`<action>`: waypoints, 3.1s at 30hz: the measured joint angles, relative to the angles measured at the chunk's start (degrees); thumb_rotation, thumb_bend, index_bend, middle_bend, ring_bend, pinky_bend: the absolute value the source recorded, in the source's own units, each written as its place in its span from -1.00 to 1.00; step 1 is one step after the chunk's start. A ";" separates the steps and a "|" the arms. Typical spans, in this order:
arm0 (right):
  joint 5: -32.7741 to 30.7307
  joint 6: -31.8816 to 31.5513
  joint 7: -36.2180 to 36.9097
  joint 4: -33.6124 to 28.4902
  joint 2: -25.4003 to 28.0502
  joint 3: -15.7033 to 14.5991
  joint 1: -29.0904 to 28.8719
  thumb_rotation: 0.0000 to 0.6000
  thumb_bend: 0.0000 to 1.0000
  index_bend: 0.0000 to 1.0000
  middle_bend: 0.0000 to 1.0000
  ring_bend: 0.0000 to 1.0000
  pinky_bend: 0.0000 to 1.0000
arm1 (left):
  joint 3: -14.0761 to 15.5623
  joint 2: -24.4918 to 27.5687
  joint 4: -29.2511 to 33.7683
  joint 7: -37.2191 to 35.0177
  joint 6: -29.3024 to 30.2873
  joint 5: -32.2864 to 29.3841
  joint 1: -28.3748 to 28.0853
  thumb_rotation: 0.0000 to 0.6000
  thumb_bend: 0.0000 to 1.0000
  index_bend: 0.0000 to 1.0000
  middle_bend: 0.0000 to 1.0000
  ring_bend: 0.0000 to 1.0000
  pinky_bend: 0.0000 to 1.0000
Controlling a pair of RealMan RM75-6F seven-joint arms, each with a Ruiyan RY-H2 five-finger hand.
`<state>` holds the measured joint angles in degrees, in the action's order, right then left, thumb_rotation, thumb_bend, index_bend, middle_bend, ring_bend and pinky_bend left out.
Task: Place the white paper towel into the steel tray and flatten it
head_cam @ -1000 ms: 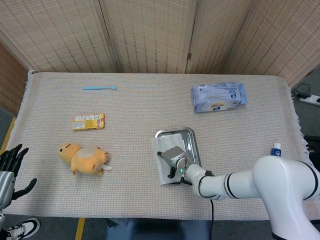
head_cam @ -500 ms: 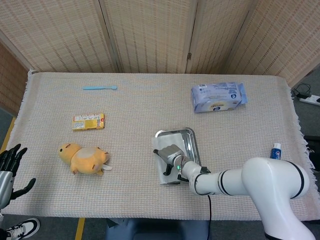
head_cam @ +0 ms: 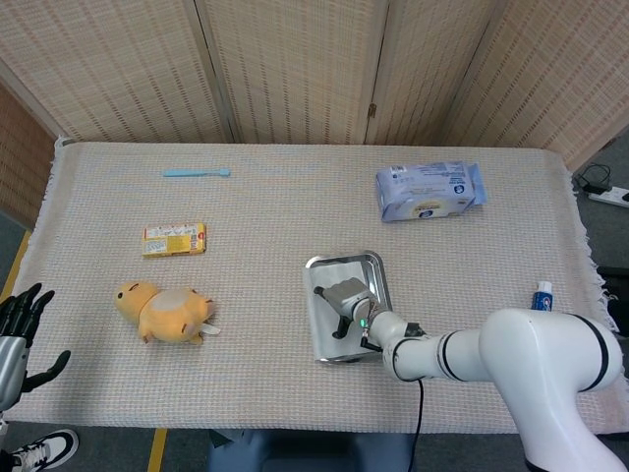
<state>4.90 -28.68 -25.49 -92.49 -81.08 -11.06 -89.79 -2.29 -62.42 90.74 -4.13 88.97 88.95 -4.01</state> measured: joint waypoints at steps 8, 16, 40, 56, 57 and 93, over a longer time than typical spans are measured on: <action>2.21 0.19 2.35 -0.19 0.40 -1.10 0.04 0.69 -0.30 -0.88 0.78 0.48 0.27 | -0.08 -0.10 -0.01 0.24 -0.08 -0.20 -0.02 1.00 -0.31 -0.96 -0.96 -1.00 -0.82; 3.71 1.50 5.07 1.10 -0.28 -1.60 0.10 0.68 -0.30 -0.88 0.78 0.49 0.28 | -0.05 -0.02 0.04 -0.12 0.17 0.06 0.04 1.00 -0.30 -0.95 -0.96 -1.00 -0.82; 10.22 2.40 11.18 5.87 -3.75 -0.36 1.17 0.69 -0.30 -0.88 0.79 0.51 0.29 | -0.03 0.27 -0.11 -0.93 0.06 -0.10 0.10 1.00 -0.30 -0.95 -0.96 -1.00 -0.82; 11.26 1.47 12.97 3.55 -0.35 -2.65 1.65 0.69 -0.30 -0.88 0.79 0.51 0.29 | -0.09 -0.04 -0.04 0.28 -0.34 -0.58 0.03 1.00 -0.30 -0.95 -0.96 -1.00 -0.82; 11.38 1.41 13.07 3.39 -0.17 -2.70 1.73 0.68 -0.30 -0.88 0.80 0.51 0.29 | -0.10 -0.04 -0.02 0.30 -0.35 -0.59 0.02 1.00 -0.30 -0.95 -0.96 -1.00 -0.82; 8.01 -1.57 10.80 -2.11 3.47 -10.93 0.80 0.68 -0.30 -0.86 0.81 0.53 0.31 | 0.02 -0.08 0.23 0.90 0.28 0.13 0.16 1.00 -0.30 -0.95 -0.96 -1.00 -0.82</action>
<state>12.92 -30.25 -14.69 -94.61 -77.61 -21.99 -88.99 -2.28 -62.50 90.97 -3.22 89.25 89.08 -3.85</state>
